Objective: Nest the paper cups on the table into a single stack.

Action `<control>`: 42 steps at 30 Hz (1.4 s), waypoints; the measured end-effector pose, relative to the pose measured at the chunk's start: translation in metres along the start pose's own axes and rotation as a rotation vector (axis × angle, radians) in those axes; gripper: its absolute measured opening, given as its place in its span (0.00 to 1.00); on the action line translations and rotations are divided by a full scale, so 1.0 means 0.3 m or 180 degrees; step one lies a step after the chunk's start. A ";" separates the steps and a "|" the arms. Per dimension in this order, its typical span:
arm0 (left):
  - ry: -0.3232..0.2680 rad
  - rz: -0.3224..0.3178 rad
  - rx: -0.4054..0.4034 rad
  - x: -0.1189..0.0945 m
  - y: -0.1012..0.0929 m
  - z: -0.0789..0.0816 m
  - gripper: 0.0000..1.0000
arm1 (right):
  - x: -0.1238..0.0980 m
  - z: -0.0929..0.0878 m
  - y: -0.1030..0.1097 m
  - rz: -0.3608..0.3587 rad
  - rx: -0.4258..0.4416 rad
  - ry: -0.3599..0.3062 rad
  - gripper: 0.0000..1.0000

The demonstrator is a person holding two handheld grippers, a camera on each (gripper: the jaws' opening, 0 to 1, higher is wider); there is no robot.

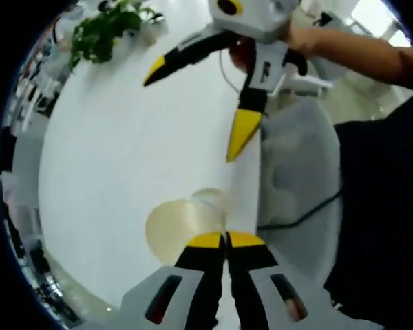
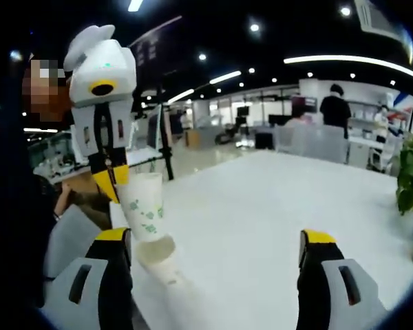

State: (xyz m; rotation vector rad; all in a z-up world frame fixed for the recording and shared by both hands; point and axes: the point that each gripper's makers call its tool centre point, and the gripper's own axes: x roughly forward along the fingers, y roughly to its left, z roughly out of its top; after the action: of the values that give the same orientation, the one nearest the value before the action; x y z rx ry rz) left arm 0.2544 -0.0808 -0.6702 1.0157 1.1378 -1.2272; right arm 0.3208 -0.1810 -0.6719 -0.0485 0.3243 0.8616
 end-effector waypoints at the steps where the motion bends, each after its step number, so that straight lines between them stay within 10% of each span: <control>1: 0.0001 -0.0015 -0.0011 0.007 -0.003 -0.002 0.00 | 0.001 -0.004 0.002 0.0000 -0.0011 0.0014 1.00; 42: -0.0018 -0.0104 -0.0213 0.234 0.002 -0.042 0.00 | 0.025 -0.008 0.026 0.0026 0.0073 0.0005 0.99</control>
State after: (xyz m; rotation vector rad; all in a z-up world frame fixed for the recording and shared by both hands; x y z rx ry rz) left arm 0.2536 -0.0801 -0.7416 0.9463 1.1876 -1.2092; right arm 0.3188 -0.1707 -0.6758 -0.0265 0.3361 0.8657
